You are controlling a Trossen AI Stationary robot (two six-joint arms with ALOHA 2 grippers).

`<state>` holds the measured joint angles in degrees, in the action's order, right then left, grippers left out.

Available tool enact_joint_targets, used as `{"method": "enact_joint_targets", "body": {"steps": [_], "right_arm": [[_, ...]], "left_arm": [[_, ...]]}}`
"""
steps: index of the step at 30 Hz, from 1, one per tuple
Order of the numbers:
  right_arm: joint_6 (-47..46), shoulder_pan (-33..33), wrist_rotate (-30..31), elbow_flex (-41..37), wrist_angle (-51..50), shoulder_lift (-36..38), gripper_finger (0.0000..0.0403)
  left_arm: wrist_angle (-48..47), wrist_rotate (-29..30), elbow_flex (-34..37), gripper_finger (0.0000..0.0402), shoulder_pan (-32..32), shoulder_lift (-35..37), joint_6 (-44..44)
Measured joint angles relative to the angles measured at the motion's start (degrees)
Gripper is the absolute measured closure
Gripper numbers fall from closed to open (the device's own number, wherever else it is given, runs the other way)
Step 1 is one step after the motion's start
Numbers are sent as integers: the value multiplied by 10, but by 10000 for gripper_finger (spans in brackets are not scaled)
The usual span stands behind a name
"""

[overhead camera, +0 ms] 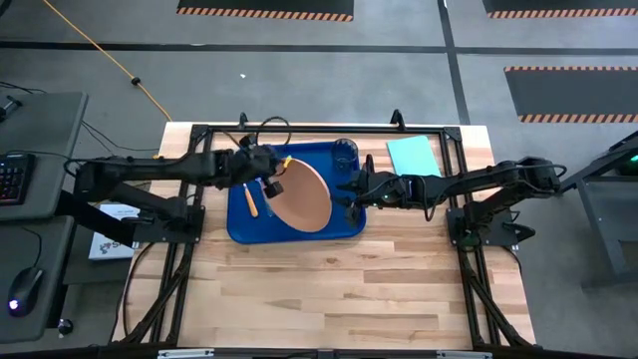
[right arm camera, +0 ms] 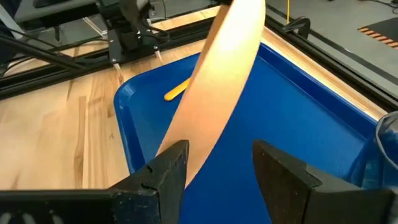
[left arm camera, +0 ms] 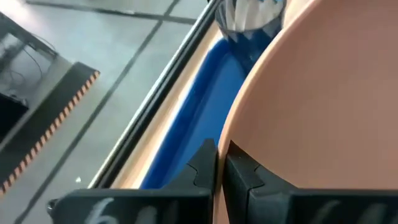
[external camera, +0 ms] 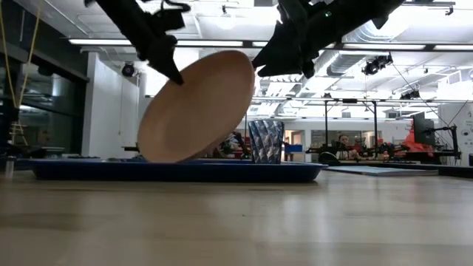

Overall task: Pick and place plate/cup/fork/spoon on tray
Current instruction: Put the orange plate to the right of the blue fork on the blue serving tray

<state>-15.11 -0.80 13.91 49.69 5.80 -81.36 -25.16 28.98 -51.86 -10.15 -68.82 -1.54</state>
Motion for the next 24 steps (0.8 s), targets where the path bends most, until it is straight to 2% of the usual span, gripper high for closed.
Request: {"method": "enact_joint_targets", "body": {"steps": [10, 24], "right_arm": [[2, -1, -8, 1, 21, 2, 229], [17, -1, -6, 1, 2, 32, 229]], "left_arm": [[30, -92, -2, 401, -109, -71, 7], [18, -188, -2, 401, -151, -125, 11]]}}
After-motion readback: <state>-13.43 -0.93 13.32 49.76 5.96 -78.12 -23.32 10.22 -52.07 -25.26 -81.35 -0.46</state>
